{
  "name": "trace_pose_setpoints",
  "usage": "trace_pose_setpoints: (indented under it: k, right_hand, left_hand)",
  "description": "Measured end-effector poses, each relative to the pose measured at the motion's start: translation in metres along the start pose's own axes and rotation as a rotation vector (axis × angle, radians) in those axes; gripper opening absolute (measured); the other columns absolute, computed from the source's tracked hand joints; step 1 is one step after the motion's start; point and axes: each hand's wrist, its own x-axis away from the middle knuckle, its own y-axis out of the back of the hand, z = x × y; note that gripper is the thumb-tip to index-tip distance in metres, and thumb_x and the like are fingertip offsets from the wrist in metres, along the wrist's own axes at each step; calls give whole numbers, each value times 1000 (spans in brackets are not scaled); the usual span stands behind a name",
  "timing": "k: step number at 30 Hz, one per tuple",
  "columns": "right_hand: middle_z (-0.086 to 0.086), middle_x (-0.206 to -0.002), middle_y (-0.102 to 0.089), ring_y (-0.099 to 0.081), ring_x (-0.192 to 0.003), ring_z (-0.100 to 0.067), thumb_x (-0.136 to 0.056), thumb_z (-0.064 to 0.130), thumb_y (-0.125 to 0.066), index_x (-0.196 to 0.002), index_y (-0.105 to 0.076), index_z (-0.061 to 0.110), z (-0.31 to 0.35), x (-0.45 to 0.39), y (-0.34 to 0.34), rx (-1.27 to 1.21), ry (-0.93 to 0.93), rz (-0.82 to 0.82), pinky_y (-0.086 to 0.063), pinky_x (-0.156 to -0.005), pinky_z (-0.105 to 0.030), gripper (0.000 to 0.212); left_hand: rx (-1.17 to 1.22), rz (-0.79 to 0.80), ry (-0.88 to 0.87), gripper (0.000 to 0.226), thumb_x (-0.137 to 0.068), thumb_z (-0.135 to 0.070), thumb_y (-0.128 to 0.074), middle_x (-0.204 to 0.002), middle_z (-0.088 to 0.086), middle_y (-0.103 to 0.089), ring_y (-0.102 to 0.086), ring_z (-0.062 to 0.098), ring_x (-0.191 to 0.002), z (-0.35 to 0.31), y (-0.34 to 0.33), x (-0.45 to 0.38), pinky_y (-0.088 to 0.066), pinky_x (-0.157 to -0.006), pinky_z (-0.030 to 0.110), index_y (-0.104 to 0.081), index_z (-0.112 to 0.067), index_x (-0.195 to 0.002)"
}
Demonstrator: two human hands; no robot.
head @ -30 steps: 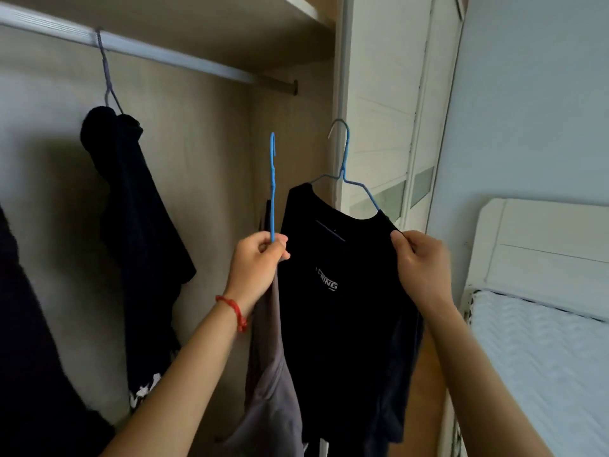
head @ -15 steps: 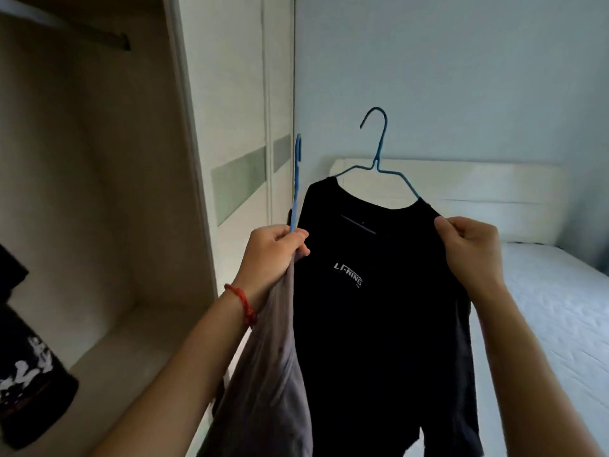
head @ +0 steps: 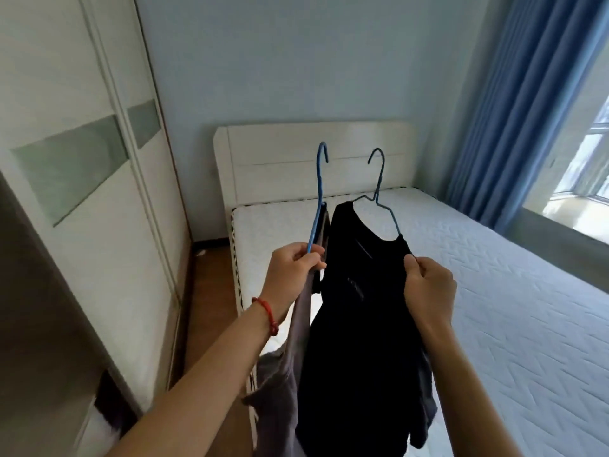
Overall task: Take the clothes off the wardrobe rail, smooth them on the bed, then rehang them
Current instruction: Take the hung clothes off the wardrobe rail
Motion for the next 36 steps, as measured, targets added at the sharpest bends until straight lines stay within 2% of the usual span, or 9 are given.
trace_pose_setpoints:
  k: [8,11,13,15,17,19,24,32,36]
  right_hand:
    - [-18,-93,-65,-58,-93,-35,-96,22,-41,-89,-59,2,-84,45,-40,109,-285,71,-32,-69,-32,27]
    - [-23,-109,-63,-56,-104,-36,-98,24,-37,-105,-56,1,-122,73,-62,187,-453,167,-34,-73,-35,30]
    - [-22,-116,-59,-54,-110,-36,-98,22,-35,-112,-50,2,-151,93,-73,233,-585,281,-37,-78,-36,29]
    - [-21,-124,-54,-50,-114,-35,-95,18,-35,-119,-45,3,-179,114,-78,330,-685,436,-40,-88,-37,30]
    - [-18,-129,-50,-48,-117,-32,-91,17,-38,-124,-42,5,-198,129,-79,452,-714,555,-41,-96,-38,36]
    - [-13,-129,-51,-50,-116,-28,-88,18,-41,-128,-42,7,-199,138,-82,469,-712,644,-41,-95,-35,41]
    - [-11,-107,-64,-56,-95,-24,-87,19,-47,-98,-59,4,-162,134,-116,426,-525,836,-43,-82,-30,22]
    - [-10,-122,-63,-57,-113,-24,-92,23,-47,-123,-55,9,-39,141,-204,347,-80,1148,-43,-89,-27,35]
    - [-8,-124,-61,-57,-111,-22,-93,26,-49,-125,-54,12,32,163,-247,244,153,1243,-41,-83,-23,35]
  left_hand:
    - [135,58,404,16,-88,1,-49,-66,3,-59,-55,9,-64,118,-73,-2,-45,-65,19,-61,-2,-78]
    - [101,174,632,10,-75,-9,-63,-66,6,-56,-52,19,-70,163,-84,9,-39,-62,23,-59,-8,-66]
    - [52,324,748,24,-67,-13,-66,-89,14,-61,-54,21,-83,184,-83,22,-41,-70,28,-62,-2,-89]
    - [-55,391,814,49,-83,-9,-61,-129,14,-52,-51,23,-116,201,-75,31,-39,-94,32,-46,0,-129]
    - [-162,404,798,51,-88,-9,-56,-140,13,-45,-44,23,-129,220,-61,39,-35,-103,29,-40,-1,-136]
    - [-275,422,752,42,-87,-9,-57,-131,16,-54,-52,21,-119,234,-37,47,-39,-91,18,-50,1,-127]
    - [-511,419,688,23,-87,-19,-57,-110,8,-66,-60,19,-110,244,51,69,-43,-92,22,-64,-12,-109]
    - [-640,2,649,33,-90,-24,-53,-120,6,-63,-57,17,-113,191,198,98,-39,-87,16,-58,-11,-120]
    - [-711,-280,626,38,-88,-23,-55,-126,10,-60,-55,22,-118,161,265,127,-42,-98,26,-55,-9,-124]
